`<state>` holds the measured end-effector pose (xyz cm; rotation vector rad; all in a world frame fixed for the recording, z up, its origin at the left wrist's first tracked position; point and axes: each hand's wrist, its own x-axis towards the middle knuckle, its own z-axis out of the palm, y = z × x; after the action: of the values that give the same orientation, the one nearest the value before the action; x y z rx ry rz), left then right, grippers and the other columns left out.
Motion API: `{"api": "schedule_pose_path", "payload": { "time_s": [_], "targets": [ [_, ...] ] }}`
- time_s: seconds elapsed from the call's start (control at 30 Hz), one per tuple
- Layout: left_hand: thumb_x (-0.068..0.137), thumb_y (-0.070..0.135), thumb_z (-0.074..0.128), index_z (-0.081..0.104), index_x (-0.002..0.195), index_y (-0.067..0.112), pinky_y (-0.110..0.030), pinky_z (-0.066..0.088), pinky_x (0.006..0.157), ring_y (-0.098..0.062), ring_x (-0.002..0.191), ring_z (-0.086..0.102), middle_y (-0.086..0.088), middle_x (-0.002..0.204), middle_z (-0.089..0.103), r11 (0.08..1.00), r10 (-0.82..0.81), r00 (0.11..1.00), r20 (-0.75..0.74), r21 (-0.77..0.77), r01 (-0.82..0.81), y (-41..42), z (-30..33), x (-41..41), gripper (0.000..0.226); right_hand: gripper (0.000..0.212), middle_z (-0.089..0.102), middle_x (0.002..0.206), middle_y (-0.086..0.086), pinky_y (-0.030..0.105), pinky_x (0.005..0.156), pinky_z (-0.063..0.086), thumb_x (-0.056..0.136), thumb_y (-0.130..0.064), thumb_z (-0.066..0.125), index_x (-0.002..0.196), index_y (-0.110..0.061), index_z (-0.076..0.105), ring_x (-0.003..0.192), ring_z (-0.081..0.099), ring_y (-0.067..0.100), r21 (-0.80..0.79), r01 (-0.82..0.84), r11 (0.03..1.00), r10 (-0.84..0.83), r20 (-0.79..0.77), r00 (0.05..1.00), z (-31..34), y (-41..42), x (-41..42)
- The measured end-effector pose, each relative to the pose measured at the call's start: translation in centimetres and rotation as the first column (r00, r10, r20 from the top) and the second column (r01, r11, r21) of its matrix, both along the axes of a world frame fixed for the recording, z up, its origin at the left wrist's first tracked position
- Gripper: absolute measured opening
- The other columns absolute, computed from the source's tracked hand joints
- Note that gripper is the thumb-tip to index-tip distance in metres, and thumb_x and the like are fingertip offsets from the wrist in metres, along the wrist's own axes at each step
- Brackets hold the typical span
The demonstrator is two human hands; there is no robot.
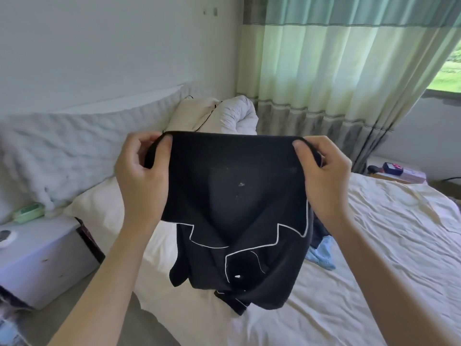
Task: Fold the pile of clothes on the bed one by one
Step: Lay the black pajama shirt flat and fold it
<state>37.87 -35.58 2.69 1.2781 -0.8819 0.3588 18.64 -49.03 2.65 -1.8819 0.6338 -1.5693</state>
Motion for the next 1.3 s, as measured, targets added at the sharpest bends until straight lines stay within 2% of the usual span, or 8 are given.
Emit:
{"api": "schedule_pose_path", "payload": {
  "time_s": [0.13, 0.27, 0.5, 0.67, 0.8, 0.9, 1.17, 1.3],
  "targets": [
    [0.088, 0.025, 0.060, 0.053, 0.080, 0.035, -0.010, 0.043, 0.074, 0.007, 0.076, 0.055, 0.019, 0.077, 0.057, 0.997, 0.024, 0.999, -0.022, -0.078, -0.026, -1.9, 2.4, 1.6, 0.014, 0.012, 0.060, 0.073, -0.024, 0.005, 0.070, 0.040, 0.089, -0.018, 0.062, 0.082, -0.028, 0.063, 0.073, 0.056, -0.010, -0.101, 0.035, 0.994, -0.029, 0.054, 0.998, 2.5, -1.4, 1.8],
    [0.089, 0.026, 0.059, 0.055, 0.083, 0.026, -0.002, 0.038, 0.070, 0.013, 0.075, 0.054, 0.021, 0.077, 0.057, 0.996, 0.057, 0.997, -0.055, 0.069, -0.054, -5.9, -0.7, 5.8, 0.007, 0.009, 0.062, 0.078, -0.021, 0.006, 0.072, 0.040, 0.089, -0.022, 0.062, 0.083, -0.028, 0.063, 0.076, 0.057, -0.008, -0.057, 0.030, 0.998, -0.030, -0.005, 1.000, 0.1, -5.4, 6.0],
    [0.091, 0.022, 0.059, 0.060, 0.087, 0.012, -0.005, 0.036, 0.062, -0.006, 0.077, 0.055, 0.010, 0.080, 0.060, 0.804, 0.084, 0.952, -0.294, 0.584, 0.109, -15.6, -18.7, 16.5, 0.011, 0.008, 0.063, 0.072, -0.018, 0.017, 0.069, 0.040, 0.089, -0.021, 0.064, 0.081, -0.020, 0.068, 0.078, 0.060, 0.006, 0.333, 0.105, 0.937, 0.071, -0.478, 0.876, -17.9, -17.2, 16.0],
    [0.091, 0.025, 0.058, 0.057, 0.087, 0.015, 0.002, 0.030, 0.061, -0.009, 0.082, 0.051, 0.016, 0.076, 0.053, 0.748, 0.172, 0.911, -0.374, 0.652, 0.127, -24.4, -26.0, 23.9, 0.011, 0.014, 0.063, 0.072, -0.004, 0.025, 0.062, 0.030, 0.088, -0.029, 0.062, 0.078, -0.021, 0.068, 0.078, 0.058, 0.018, 0.394, 0.250, 0.884, 0.038, -0.595, 0.803, -25.7, -25.9, 24.6],
    [0.089, 0.033, 0.060, 0.045, 0.127, 0.017, -0.004, 0.034, 0.080, -0.008, 0.107, 0.051, 0.008, 0.116, 0.053, 0.702, 0.100, 0.814, -0.572, 0.621, 0.350, -28.7, -31.9, 26.8, 0.044, 0.042, 0.060, 0.124, -0.001, 0.024, 0.099, 0.038, 0.090, -0.034, 0.062, 0.128, -0.017, 0.056, 0.119, 0.053, 0.015, 0.623, 0.181, 0.761, 0.184, -0.475, 0.860, -31.0, -29.2, 29.3],
    [0.092, 0.026, 0.058, 0.028, 0.144, 0.014, -0.021, 0.030, 0.101, -0.015, 0.131, 0.038, 0.000, 0.146, 0.036, 0.447, 0.181, 0.780, -0.599, 0.756, 0.478, -27.2, -41.2, 26.2, 0.062, 0.055, 0.037, 0.149, -0.002, 0.020, 0.104, 0.022, 0.096, -0.038, 0.050, 0.145, -0.021, 0.034, 0.137, 0.032, 0.014, 0.649, 0.234, 0.724, 0.319, -0.615, 0.721, -39.9, -27.7, 29.7],
    [0.084, 0.046, 0.064, 0.029, 0.144, 0.022, -0.039, 0.036, 0.104, -0.022, 0.139, 0.026, -0.008, 0.152, 0.025, -0.061, 0.334, 0.861, -0.384, 0.903, 0.426, -15.0, -54.9, 20.2, 0.073, 0.055, 0.011, 0.159, 0.002, 0.040, 0.118, 0.003, 0.100, -0.038, 0.038, 0.150, -0.022, 0.021, 0.147, 0.001, 0.020, 0.489, 0.118, 0.864, 0.477, -0.871, 0.116, -55.4, -16.4, 24.2],
    [0.088, 0.029, 0.064, 0.065, 0.101, 0.017, -0.036, 0.044, 0.082, -0.024, 0.114, 0.048, -0.005, 0.123, 0.053, -0.121, 0.242, 0.963, -0.122, 0.981, 0.155, -15.2, -57.4, 20.6, 0.018, 0.059, 0.003, 0.160, 0.003, 0.044, 0.117, 0.004, 0.099, -0.041, 0.036, 0.151, -0.026, 0.012, 0.147, -0.003, 0.023, 0.386, 0.007, 0.922, 0.386, -0.921, -0.053, -59.3, -15.1, 24.5]
  ]
}}
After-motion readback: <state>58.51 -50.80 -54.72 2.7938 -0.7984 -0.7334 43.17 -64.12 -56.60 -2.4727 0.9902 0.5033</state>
